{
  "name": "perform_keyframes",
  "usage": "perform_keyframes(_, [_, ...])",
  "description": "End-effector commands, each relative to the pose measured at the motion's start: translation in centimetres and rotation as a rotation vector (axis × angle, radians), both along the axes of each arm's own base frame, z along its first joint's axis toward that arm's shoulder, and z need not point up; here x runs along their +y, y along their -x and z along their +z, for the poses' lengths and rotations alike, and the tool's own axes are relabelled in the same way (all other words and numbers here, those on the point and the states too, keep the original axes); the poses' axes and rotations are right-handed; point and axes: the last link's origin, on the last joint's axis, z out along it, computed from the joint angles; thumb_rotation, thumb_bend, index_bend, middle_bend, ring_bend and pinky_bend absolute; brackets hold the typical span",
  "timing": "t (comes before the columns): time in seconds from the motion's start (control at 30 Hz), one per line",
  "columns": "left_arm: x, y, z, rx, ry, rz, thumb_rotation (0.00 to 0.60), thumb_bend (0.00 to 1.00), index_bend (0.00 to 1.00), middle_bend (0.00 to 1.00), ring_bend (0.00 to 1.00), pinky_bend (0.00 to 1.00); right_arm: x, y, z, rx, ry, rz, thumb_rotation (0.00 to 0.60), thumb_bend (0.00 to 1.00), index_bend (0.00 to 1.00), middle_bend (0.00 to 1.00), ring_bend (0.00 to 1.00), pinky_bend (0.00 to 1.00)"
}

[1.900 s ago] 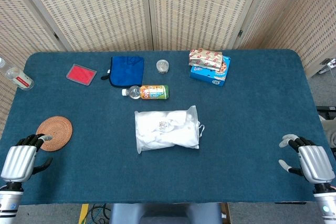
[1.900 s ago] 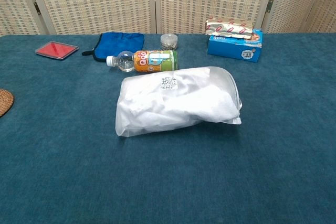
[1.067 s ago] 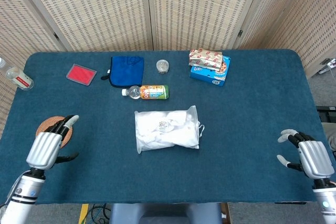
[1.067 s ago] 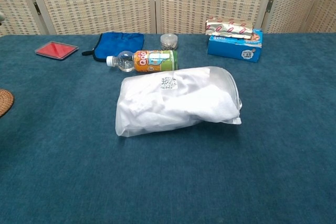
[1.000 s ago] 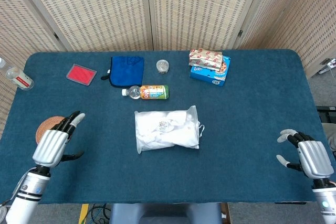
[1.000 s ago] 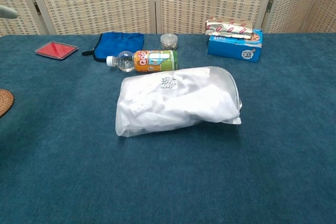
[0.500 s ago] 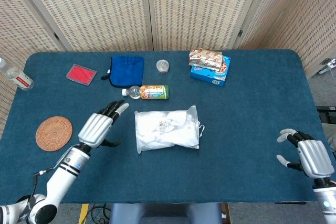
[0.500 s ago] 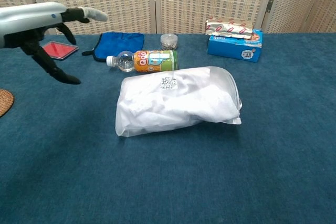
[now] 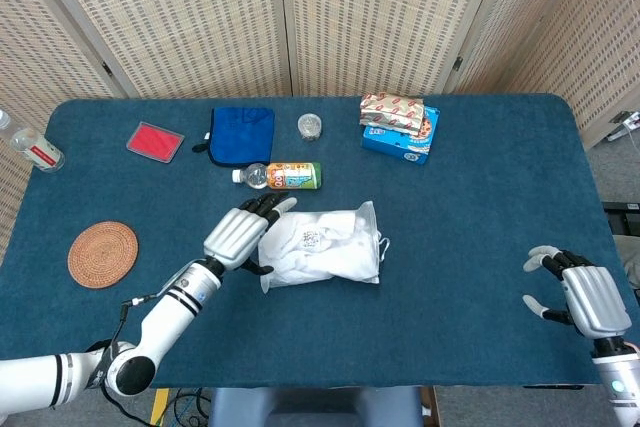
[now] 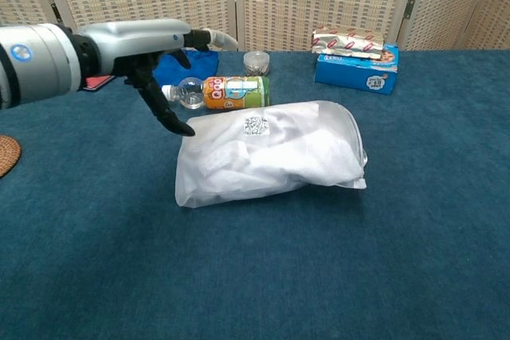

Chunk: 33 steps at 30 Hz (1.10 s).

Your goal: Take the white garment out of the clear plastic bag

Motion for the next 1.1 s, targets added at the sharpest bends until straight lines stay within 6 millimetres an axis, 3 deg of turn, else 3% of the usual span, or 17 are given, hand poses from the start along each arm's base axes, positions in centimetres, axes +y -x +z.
perform_keyframes(0.03, [0.3,-0.9,-1.1,0.014,0.029,-0.003,0.6,0.0,0.0,0.0,0.0,0.11,0.0,0.0,0.0,0.0,-0.001,-0.002,0.6,0.13,0.44,0.32,0.32,0.43])
perform_keyframes(0.63, [0.7,-1.7,-4.0,0.096,0.189,0.037,0.6,0.0,0.0,0.0,0.0,0.05,-0.1,-0.1,-0.2,0.003,-0.017,-0.002,0.6,0.13,0.44,0.33,0.32,0.43])
perform_keyframes(1.1, [2.4,-2.3,-5.3,0.121,0.166,0.097,0.6,0.0,0.0,0.0,0.0,0.0,0.1,-0.1,-0.6,-0.001,-0.031,-0.012,0.6,0.13,0.44,0.34,0.32,0.43])
